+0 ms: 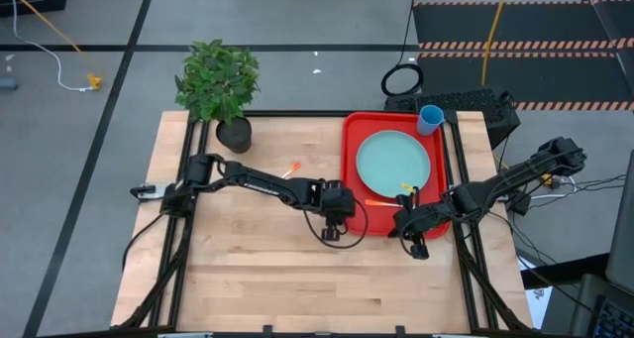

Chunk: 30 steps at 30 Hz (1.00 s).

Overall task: Pick and place plate/cup/fork/spoon on tray
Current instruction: Put the orange fork on the red tray at the bottom of the light green plate

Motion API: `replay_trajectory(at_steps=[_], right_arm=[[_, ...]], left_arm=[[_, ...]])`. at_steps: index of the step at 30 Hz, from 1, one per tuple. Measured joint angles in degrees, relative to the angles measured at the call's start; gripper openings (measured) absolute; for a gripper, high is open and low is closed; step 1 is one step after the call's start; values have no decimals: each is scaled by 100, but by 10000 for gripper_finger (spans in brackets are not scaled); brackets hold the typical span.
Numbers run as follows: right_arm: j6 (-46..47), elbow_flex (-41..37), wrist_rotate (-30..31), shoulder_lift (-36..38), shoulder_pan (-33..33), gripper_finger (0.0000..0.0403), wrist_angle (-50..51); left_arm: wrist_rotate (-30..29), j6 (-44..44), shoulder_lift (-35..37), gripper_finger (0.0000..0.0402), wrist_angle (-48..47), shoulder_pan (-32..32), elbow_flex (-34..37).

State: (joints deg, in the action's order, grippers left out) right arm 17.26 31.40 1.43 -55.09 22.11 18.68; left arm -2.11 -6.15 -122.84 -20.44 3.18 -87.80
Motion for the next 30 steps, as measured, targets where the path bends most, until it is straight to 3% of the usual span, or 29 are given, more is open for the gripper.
replay_trajectory(at_steps=[7,15,19,30], right_arm=[[0,0,0,0,0,0,2],[-15,0,0,0,0,0,42],[-4,0,0,0,0,0,47],[-15,0,24,0,0,0,-14]], left_arm=[[4,-236,7,74,382,24,6],[-597,-486,614,74,-659,118,-101],[-336,-195,668,74,-1097,107,-95],[-229,-247,211,74,-937,93,-64]])
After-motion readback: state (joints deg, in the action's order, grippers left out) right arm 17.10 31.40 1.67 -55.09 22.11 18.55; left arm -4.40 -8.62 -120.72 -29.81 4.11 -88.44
